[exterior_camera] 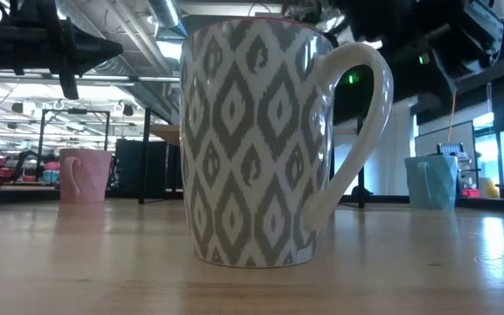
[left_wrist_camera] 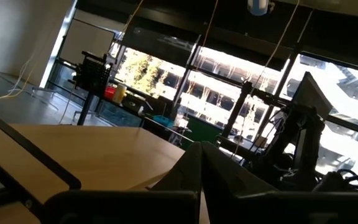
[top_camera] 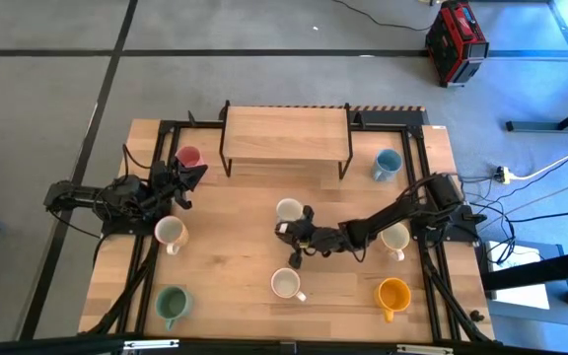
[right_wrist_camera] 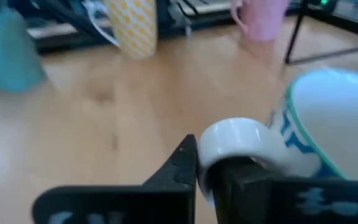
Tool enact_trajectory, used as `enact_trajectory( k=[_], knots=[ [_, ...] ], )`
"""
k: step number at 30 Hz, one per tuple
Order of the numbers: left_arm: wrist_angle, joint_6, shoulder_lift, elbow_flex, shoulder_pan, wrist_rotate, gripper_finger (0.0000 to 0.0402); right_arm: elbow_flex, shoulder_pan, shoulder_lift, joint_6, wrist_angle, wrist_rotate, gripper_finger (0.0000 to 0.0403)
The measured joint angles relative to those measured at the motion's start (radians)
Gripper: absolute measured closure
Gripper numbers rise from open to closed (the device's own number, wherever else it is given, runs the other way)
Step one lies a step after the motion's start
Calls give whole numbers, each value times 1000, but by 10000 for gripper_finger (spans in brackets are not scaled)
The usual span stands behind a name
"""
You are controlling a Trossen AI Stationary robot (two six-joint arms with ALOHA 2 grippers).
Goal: Place coffee mugs
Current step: Put the blue patterned mug on the shelf
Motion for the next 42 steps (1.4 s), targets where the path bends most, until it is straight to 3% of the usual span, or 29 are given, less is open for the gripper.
enact_trajectory(
  k=[12,23,35,42],
  knots=[
    [0,-2,0,6,0,-1,401,-2,-14,-226,-12,-193,-117,400],
    [-10,-33,0,7,0,8,401,0,-111,-526,-83,-411,-251,401],
    [-26,-75,0,7,0,0,401,0,-316,-756,-187,-545,-441,402],
    [-25,-75,0,7,0,-5,401,0,-498,-792,-281,-624,-648,402]
  ],
)
